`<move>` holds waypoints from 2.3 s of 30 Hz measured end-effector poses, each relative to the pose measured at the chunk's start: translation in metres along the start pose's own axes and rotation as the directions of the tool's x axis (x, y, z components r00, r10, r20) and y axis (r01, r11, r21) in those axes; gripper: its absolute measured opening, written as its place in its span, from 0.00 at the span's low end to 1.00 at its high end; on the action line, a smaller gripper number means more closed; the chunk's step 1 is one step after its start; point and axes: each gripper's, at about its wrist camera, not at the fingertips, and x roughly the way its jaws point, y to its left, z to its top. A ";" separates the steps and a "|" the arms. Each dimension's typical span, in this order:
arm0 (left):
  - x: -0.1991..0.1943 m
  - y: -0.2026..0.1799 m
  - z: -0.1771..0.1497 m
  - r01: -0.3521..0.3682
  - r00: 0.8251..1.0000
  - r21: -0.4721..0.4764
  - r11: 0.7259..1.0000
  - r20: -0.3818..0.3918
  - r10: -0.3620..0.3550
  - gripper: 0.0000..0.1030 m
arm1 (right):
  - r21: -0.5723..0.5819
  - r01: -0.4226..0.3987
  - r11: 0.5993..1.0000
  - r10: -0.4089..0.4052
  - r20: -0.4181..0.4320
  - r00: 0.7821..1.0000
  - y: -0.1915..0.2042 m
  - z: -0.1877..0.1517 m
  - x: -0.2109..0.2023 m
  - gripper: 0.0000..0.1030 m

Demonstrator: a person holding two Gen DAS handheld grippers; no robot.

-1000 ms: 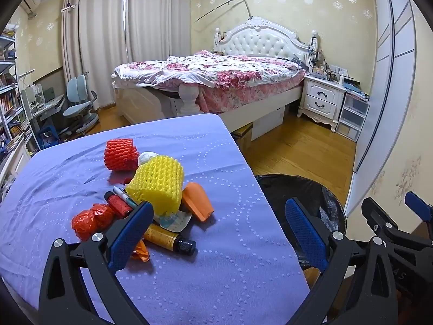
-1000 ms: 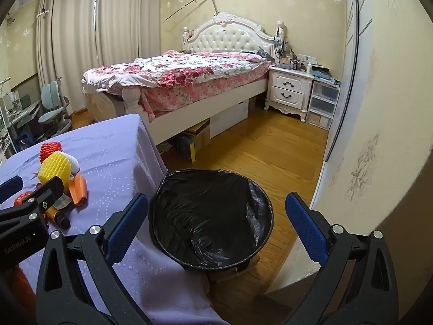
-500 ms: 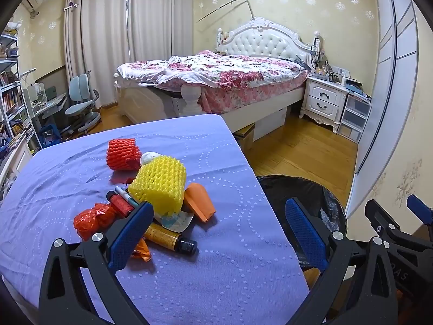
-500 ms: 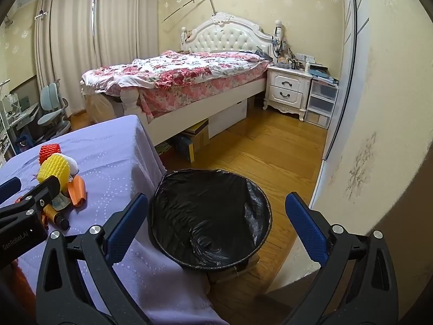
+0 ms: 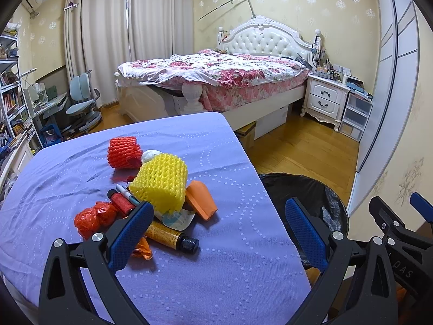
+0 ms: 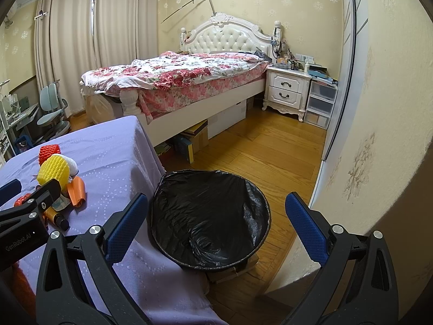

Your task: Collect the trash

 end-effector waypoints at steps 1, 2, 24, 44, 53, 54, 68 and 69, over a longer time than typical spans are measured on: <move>0.000 -0.001 0.000 0.000 1.000 -0.001 1.000 0.000 0.000 0.94 | 0.000 0.000 1.000 0.000 -0.001 1.000 0.000 0.000 0.000 0.96; 0.000 0.000 0.000 0.000 1.000 -0.001 1.000 -0.001 0.000 0.94 | -0.001 0.000 1.000 0.000 0.000 1.000 0.000 0.000 0.000 0.96; 0.001 -0.005 -0.004 -0.003 1.000 -0.001 1.000 -0.002 0.003 0.94 | 0.000 -0.001 1.000 0.001 0.000 1.000 0.000 0.000 0.000 0.96; 0.001 -0.005 -0.003 -0.002 1.000 -0.003 1.000 -0.003 0.002 0.94 | 0.001 0.000 1.000 0.000 -0.002 1.000 0.001 -0.001 0.001 0.96; 0.001 -0.005 -0.003 -0.003 1.000 -0.003 1.000 -0.004 0.003 0.94 | 0.001 -0.001 1.000 0.001 -0.004 1.000 -0.003 0.000 -0.001 0.96; 0.001 -0.005 -0.003 -0.002 1.000 -0.004 1.000 -0.004 0.002 0.94 | 0.001 -0.001 1.000 0.001 -0.004 1.000 -0.001 -0.001 0.000 0.96; 0.001 -0.005 -0.003 -0.003 1.000 -0.003 1.000 -0.004 0.003 0.94 | 0.000 -0.003 1.000 0.003 -0.005 1.000 -0.001 -0.001 0.001 0.96; 0.001 -0.005 -0.003 -0.003 1.000 -0.004 1.000 -0.005 0.003 0.94 | -0.001 -0.003 1.000 0.003 -0.006 1.000 -0.001 -0.001 0.001 0.96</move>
